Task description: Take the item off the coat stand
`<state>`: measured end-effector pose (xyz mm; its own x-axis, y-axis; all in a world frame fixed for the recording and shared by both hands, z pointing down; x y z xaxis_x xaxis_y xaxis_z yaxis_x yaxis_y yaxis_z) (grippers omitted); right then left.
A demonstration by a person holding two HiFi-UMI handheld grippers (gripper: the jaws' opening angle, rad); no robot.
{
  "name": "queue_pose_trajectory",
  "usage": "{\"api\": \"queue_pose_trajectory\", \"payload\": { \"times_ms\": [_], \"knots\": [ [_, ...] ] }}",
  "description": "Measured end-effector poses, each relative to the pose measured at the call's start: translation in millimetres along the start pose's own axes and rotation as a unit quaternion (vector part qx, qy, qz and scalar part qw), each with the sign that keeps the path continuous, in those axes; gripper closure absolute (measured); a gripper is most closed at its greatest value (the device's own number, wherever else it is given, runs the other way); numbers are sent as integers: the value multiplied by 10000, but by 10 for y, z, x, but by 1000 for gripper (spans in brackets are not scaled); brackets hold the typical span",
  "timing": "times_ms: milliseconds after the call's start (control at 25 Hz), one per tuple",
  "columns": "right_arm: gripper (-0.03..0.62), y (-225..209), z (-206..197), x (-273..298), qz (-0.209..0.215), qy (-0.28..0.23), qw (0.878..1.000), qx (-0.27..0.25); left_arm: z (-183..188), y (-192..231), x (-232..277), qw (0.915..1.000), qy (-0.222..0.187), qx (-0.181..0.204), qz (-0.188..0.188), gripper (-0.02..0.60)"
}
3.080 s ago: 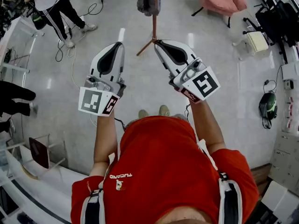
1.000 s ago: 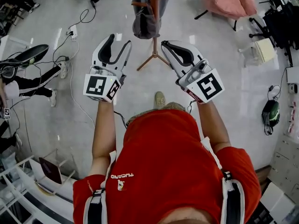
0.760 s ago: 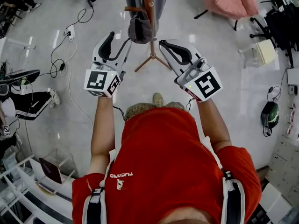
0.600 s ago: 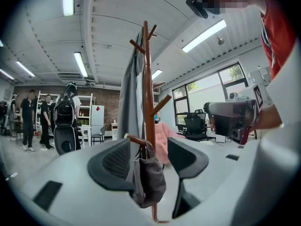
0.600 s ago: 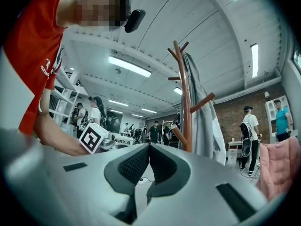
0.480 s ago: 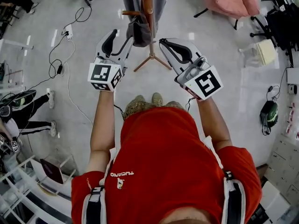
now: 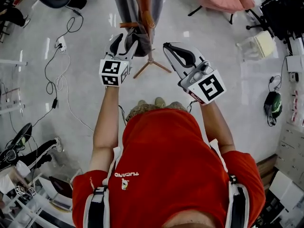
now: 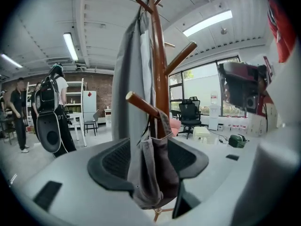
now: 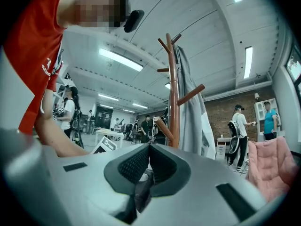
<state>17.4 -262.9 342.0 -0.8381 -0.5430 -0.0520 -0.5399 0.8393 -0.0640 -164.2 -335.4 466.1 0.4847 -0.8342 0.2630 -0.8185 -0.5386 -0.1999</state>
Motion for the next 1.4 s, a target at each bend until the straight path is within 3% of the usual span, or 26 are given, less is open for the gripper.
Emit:
{"api": "queue_pose_trajectory", "payload": {
  "times_ms": [240, 360, 480, 560, 1040, 1400],
  "knots": [
    [569, -52, -50, -64, -322, 95, 9994, 13, -201, 34, 278, 9990, 336, 155, -255, 347],
    [569, -88, -65, -128, -499, 146, 9986, 12, -236, 2, 380, 9983, 391, 207, -389, 411],
    [569, -101, -86, -152, -597, 190, 9980, 16, -244, 13, 417, 9984, 394, 189, -371, 528],
    [569, -102, -106, -173, -648, 205, 9977, 32, -236, 20, 417, 9987, 375, 140, -315, 556],
    [569, -47, -166, -192, -574, 192, 9980, 206, 24, 151, 60, 9995, -49, -296, 132, 565],
    [569, 91, -163, -200, -297, 120, 9990, 301, 202, 243, -363, 9976, -164, -294, 601, 565]
  ]
}}
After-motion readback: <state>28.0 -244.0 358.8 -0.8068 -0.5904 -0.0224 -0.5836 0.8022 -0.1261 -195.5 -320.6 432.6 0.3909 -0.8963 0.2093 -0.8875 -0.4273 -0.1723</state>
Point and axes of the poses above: the fingertips, and each gripper's own axes: x forward along the fingers, y to its left, z out of its top, the point moved 5 cm from there along -x, backward along the fingers, and after that the axes turned 10 degrees about x, right-handed, at the moved point
